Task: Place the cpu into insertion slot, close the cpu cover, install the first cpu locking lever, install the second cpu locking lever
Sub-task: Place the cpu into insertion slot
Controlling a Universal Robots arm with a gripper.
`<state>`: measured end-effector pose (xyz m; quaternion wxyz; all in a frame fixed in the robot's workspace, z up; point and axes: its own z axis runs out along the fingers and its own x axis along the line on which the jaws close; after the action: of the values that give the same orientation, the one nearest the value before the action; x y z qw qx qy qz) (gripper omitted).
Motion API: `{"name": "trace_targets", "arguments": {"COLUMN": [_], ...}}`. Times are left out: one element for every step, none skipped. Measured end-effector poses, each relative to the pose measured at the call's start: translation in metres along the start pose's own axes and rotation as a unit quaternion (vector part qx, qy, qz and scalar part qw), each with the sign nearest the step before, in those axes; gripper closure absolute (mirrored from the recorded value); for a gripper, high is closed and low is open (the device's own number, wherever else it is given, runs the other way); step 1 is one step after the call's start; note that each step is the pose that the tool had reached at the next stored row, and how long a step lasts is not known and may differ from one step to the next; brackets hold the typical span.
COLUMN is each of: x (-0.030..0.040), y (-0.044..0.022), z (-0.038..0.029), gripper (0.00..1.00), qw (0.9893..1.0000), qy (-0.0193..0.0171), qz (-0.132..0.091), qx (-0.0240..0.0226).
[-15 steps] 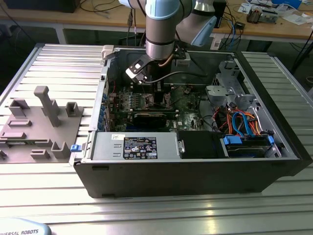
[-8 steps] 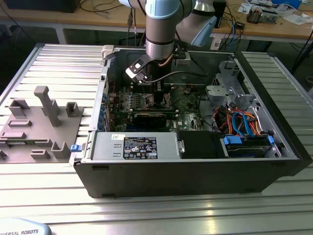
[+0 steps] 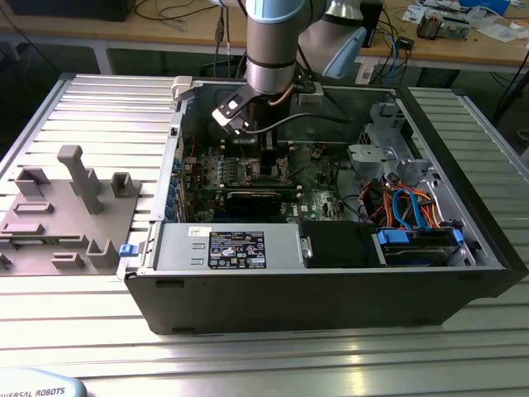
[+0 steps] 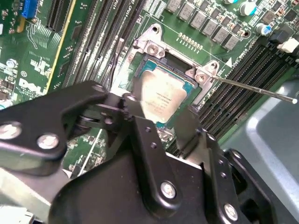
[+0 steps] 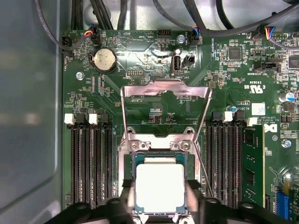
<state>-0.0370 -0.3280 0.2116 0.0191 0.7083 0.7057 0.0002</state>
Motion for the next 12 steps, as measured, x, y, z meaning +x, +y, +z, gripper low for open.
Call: {"name": "trace_targets", "arguments": {"x": [0.0000,0.0000,-0.0001,-0.0001,-0.0001,-0.0002,-0.0003,-0.0003,-0.0004,-0.0006,-0.0006,-0.0007], "y": [0.0000,0.0000,0.0000,0.0000,0.0001,0.0001,0.0002,0.0002,0.0004,0.0006,0.0006,0.0008], "z": [-0.0003,-0.0006,-0.0014,-0.0022,-0.0043,-0.0067,-0.0091,-0.0111,-0.0158,-0.0210,-0.0232,-0.0247], "gripper": [0.53,0.53,0.59,0.65,0.71,0.76,0.83,0.89,0.89,0.89,0.89,0.89], "qw": [1.0000,1.0000,1.0000,1.0000,1.0000,1.0000,1.0000,1.0000,1.0000,1.0000,1.0000,1.0000], "qy": [-0.0001,-0.0001,-0.0001,-0.0001,-0.0001,-0.0001,-0.0001,-0.0001,0.0000,0.0000,-0.0001,-0.0001], "qz": [0.000,0.000,0.000,0.000,0.000,0.000,0.000,0.000,0.000,0.000,0.000,0.000], "qx": [0.0001,0.0001,0.0001,0.0001,0.0000,0.0001,0.0000,0.0001,0.0000,0.0000,0.0001,0.0001]}}
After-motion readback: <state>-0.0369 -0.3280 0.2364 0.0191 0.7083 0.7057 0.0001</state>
